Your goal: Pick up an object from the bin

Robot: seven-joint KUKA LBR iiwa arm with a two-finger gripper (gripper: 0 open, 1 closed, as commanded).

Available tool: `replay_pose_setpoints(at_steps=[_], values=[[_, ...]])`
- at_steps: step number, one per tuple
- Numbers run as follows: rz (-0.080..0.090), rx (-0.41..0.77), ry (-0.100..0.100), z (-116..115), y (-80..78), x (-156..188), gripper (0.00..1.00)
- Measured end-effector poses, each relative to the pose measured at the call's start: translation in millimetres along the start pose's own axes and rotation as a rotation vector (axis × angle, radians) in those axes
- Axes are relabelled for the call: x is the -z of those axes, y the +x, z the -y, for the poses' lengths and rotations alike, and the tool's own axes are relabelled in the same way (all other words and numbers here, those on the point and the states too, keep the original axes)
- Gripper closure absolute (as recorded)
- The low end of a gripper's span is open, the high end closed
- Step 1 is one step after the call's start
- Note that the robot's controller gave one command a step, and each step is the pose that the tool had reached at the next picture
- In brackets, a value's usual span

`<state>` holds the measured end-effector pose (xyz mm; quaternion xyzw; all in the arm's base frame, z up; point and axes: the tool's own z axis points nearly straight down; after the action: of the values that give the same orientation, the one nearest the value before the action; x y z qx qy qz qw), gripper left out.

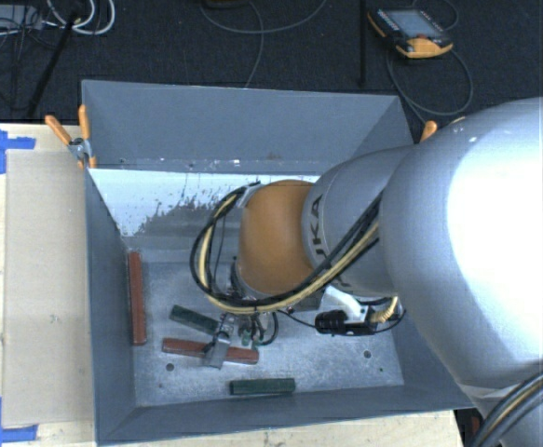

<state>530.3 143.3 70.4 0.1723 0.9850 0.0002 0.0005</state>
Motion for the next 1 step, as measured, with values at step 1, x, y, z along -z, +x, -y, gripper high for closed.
replay_pose_setpoints(at_steps=[1], values=[[-0.002, 0.038, -0.001, -45.2, 28.7, 0.0, 0.0]])
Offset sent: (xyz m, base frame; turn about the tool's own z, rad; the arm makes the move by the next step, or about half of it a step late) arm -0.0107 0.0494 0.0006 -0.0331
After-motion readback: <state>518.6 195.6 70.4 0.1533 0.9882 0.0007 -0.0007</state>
